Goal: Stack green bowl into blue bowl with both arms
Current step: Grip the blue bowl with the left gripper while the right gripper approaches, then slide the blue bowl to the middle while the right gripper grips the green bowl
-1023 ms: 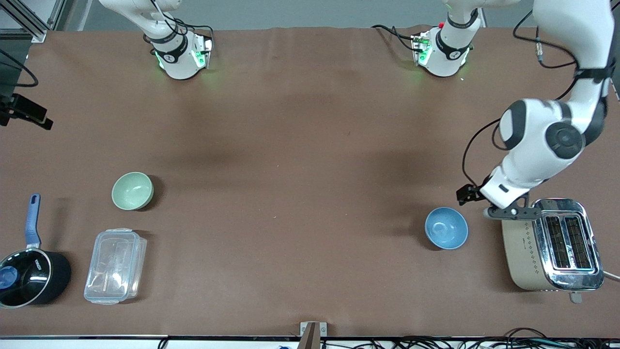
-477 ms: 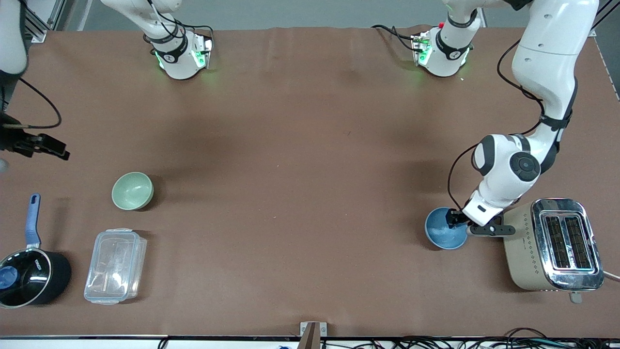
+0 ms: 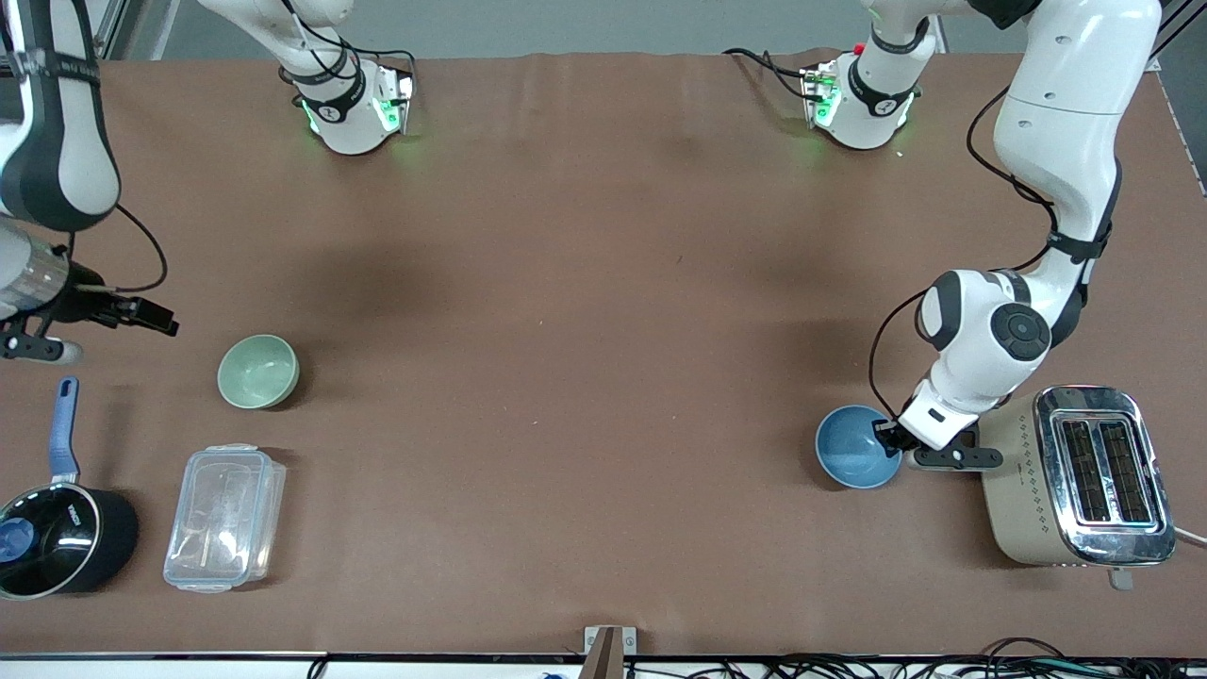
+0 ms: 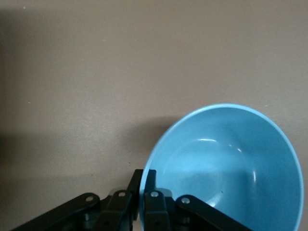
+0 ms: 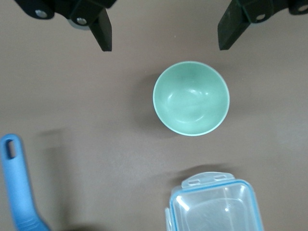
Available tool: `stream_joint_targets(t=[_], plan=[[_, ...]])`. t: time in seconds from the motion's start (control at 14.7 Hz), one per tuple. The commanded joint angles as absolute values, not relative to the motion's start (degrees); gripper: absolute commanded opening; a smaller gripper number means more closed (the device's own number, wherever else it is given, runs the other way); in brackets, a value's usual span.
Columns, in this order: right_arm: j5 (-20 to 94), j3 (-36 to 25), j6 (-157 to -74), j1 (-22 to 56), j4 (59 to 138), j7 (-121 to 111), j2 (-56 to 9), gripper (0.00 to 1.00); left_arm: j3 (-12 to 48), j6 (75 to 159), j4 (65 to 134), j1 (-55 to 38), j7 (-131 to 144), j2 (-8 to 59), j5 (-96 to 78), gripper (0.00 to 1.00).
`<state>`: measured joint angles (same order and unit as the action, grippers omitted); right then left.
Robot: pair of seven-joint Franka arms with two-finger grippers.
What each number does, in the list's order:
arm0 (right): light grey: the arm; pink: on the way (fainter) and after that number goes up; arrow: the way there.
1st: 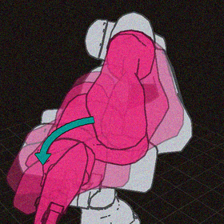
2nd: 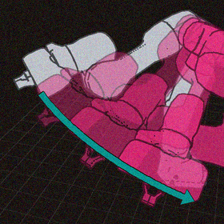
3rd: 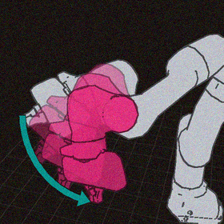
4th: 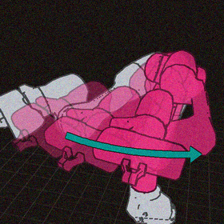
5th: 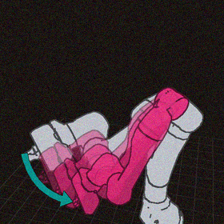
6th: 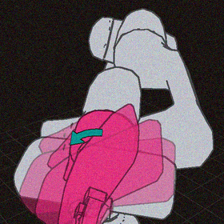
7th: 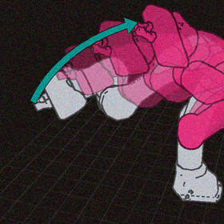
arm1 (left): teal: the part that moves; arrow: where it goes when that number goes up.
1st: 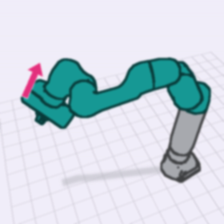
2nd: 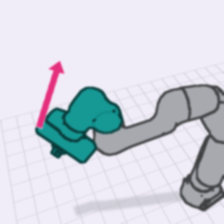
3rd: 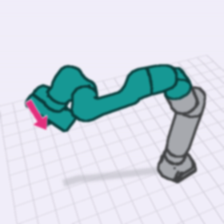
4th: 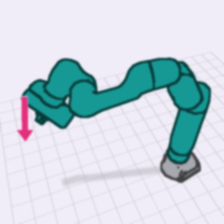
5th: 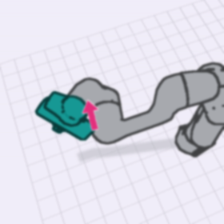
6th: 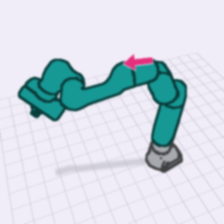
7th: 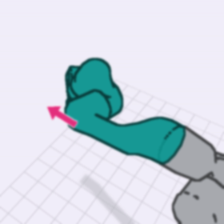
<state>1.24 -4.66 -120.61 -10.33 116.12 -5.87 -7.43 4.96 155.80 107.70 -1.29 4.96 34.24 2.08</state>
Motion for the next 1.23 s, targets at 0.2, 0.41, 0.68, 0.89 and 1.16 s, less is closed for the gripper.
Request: stream_joint_targets(t=[0.2,0.41,0.68,0.89,1.16], plan=[[5.36,-3.78,-129.62,-10.99,120.93,-8.26,-11.33,0.97,5.89,146.09,103.11,-12.54,24.55,32.34,2.99,0.00],[5.71,-3.60,-132.18,-11.07,120.76,-8.61,-14.23,0.97,5.89,140.29,96.35,-21.68,39.07,34.18,2.99,0.00],[5.80,-3.60,-138.76,-12.13,120.85,-11.24,-18.97,0.97,5.89,139.22,89.66,-32.93,52.27,40.41,2.90,0.00],[5.80,-3.60,-139.57,-12.22,120.76,-11.42,-20.74,0.95,5.80,140.10,86.85,-37.96,57.73,44.64,2.90,0.00],[8.16,-3.52,-140.71,-12.30,120.67,-11.60,-23.37,0.86,5.80,140.19,83.58,-41.57,62.05,47.29,2.64,0.00]])
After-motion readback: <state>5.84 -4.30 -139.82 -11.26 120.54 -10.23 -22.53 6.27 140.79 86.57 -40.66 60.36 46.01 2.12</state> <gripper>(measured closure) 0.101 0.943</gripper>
